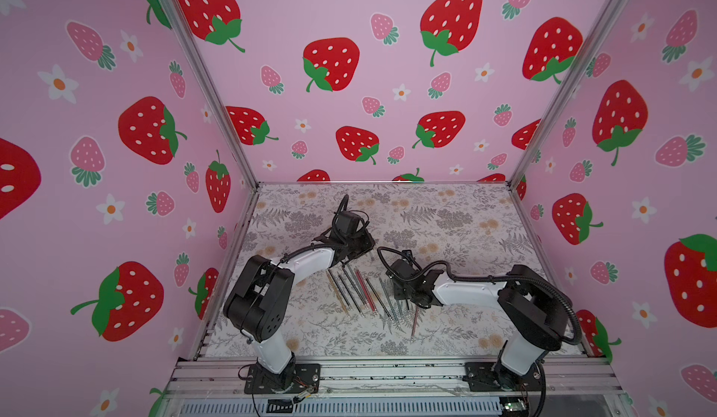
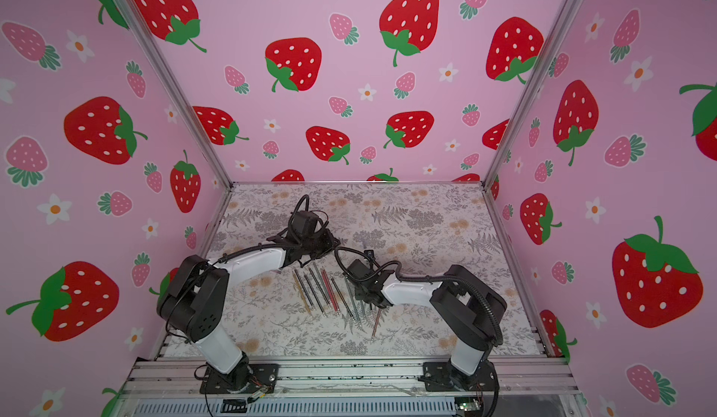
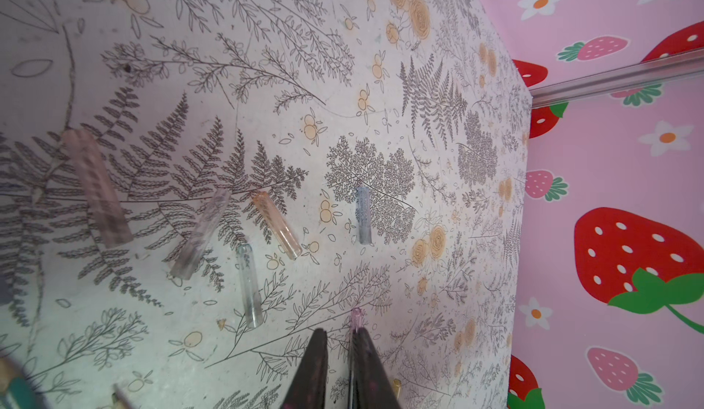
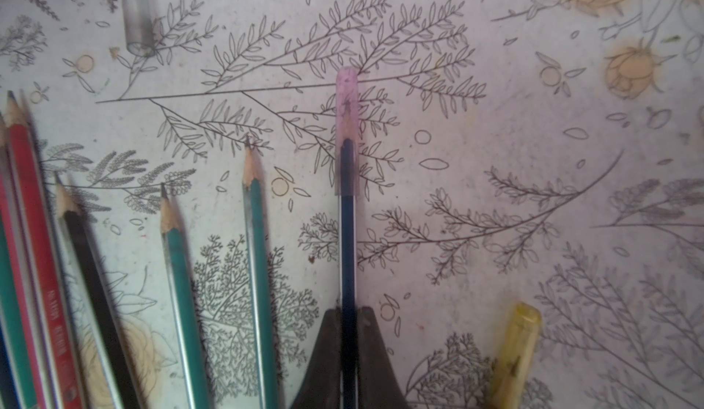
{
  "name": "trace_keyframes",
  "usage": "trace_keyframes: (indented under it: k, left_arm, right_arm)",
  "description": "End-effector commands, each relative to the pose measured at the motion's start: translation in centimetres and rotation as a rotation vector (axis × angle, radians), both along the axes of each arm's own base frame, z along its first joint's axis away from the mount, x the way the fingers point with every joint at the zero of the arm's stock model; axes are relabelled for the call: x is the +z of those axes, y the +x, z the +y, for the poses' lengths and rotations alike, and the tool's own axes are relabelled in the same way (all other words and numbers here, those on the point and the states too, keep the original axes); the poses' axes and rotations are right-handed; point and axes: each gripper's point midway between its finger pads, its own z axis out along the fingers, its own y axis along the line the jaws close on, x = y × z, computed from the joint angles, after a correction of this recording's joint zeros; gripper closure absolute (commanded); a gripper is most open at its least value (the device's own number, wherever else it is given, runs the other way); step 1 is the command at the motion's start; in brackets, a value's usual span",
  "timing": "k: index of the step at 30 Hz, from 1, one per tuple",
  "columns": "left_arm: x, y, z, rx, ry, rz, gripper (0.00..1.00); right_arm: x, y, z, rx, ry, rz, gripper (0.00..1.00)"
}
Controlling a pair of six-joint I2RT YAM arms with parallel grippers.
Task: Remove the protective cover of the pencils
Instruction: Pick up the pencil from the center of the board, then remove the protective sleeve from the pencil.
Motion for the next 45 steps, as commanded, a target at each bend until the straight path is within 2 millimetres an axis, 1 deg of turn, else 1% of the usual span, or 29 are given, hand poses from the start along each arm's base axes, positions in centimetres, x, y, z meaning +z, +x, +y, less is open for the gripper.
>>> trace_keyframes:
  k: [1, 5, 9, 12, 16, 21, 26, 29, 31, 36, 41, 45]
  left_arm:
    - [1.8, 0.0, 0.0, 0.007, -0.037, -0.072, 0.82]
    - [2.7, -0.5, 0.8, 0.029, -0.039, -0.121, 0.82]
    - [4.2, -0.9, 1.5, 0.044, -0.047, -0.187, 0.82]
    - [5.4, -1.3, 1.8, 0.040, -0.072, -0.248, 0.81]
    - [6.9, -1.8, 1.6, 0.023, -0.124, -0.320, 0.72]
    - [8.4, -2.6, 1.1, -0.010, -0.200, -0.382, 0.71]
    - [8.8, -3.3, 0.7, -0.037, -0.228, -0.383, 0.70]
    - [7.7, -3.8, -0.1, -0.048, -0.217, -0.342, 0.70]
    - [7.2, -4.1, -1.3, -0.070, -0.215, -0.333, 0.70]
    - [6.8, -4.3, -4.1, -0.122, -0.203, -0.314, 0.71]
    - [6.3, -4.6, -6.3, -0.159, -0.197, -0.292, 0.69]
    - [6.1, -5.0, -7.3, -0.175, -0.188, -0.294, 0.67]
  right_arm:
    - [-1.7, -1.0, -0.8, 0.003, -0.044, 0.073, 0.95]
    - [-0.5, -0.6, 0.1, 0.033, -0.019, 0.058, 0.97]
    - [1.4, -0.2, 1.0, 0.064, 0.018, 0.021, 0.99]
    - [3.0, 0.0, 1.2, 0.079, 0.048, -0.015, 1.00]
    - [4.8, 0.1, 0.8, 0.087, 0.086, -0.069, 1.00]
    - [6.6, -0.1, -0.3, 0.089, 0.128, -0.134, 1.00]
    - [7.9, -0.4, -1.4, 0.091, 0.162, -0.186, 1.00]
    - [8.7, -0.6, -1.7, 0.105, 0.184, -0.213, 1.00]
    - [9.1, -0.7, -1.6, 0.120, 0.200, -0.228, 1.00]
    - [10.0, -0.9, -1.1, 0.160, 0.232, -0.243, 1.00]
    - [10.3, -1.1, -1.0, 0.173, 0.239, -0.243, 1.00]
    - [10.2, -1.1, -1.0, 0.169, 0.245, -0.240, 1.00]
